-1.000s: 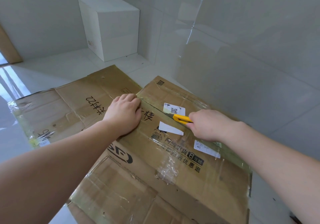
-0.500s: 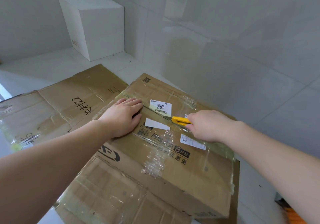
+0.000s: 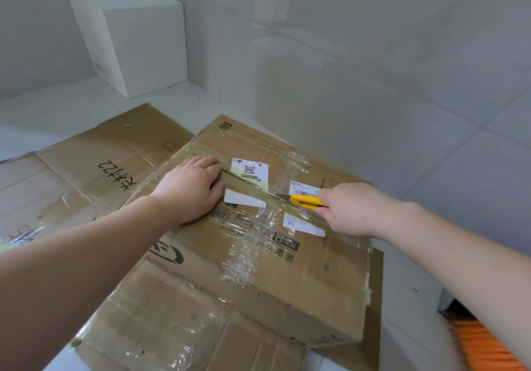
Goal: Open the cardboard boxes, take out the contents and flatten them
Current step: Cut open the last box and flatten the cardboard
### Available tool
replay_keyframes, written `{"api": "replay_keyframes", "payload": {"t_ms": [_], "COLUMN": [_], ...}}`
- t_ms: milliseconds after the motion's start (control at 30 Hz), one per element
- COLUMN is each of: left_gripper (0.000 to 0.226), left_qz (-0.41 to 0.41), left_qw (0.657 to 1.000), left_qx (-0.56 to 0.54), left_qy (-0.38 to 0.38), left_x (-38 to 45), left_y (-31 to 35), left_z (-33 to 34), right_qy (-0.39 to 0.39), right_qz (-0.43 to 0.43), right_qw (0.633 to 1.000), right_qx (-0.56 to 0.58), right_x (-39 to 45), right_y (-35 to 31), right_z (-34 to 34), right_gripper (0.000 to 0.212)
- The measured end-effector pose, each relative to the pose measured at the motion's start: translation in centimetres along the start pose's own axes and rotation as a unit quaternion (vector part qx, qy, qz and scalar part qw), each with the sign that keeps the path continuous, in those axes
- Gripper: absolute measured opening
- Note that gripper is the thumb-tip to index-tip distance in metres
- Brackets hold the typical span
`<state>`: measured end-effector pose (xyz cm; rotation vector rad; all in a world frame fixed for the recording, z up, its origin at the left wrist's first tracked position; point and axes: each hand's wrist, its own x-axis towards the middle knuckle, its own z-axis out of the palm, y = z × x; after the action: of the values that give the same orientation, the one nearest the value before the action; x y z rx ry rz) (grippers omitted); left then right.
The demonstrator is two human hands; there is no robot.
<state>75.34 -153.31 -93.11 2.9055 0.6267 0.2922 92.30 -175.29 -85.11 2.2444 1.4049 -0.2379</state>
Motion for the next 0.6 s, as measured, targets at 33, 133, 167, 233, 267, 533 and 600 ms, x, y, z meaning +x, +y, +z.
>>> {"api": "replay_keyframes", "payload": {"t_ms": [33,133,167,233,267,533,600], "left_gripper": [0.041,0.041,0.040,0.037,0.036,0.064,0.047], "left_qz": [0.003,0.035,0.056,0.098,0.112,0.110,0.105], "left_qw": [1.000,0.999,0.998,0.994,0.992,0.992,0.993], "left_qx": [0.002,-0.002,-0.011,-0.026,-0.029,-0.029,-0.025], "left_qy": [0.006,0.001,-0.012,-0.036,-0.041,-0.053,-0.056], "left_x": [0.1,0.1,0.1,0.1,0.2,0.4,0.5], "left_y": [0.4,1.9,2.6,3.8,4.3,4.7,5.0], "left_z": [0.0,0.0,0.1,0.3,0.5,1.3,1.1], "right_qy": [0.000,-0.003,-0.004,-0.006,-0.007,-0.011,-0.014], "right_qz": [0.002,0.007,0.008,0.009,0.009,-0.003,-0.005], "right_qw": [1.000,1.000,1.000,1.000,1.000,1.000,1.000], "right_qx": [0.000,0.009,0.012,0.014,0.012,-0.009,-0.013], "right_x": [-0.1,-0.3,-0.4,-0.6,-0.8,-0.4,-0.6], "right_y": [0.1,0.3,0.3,0.2,0.2,-0.2,0.0], "right_z": [0.1,0.6,0.7,0.7,0.6,0.6,0.7], "right_gripper": [0.026,0.025,0.025,0.024,0.024,0.023,0.023]}}
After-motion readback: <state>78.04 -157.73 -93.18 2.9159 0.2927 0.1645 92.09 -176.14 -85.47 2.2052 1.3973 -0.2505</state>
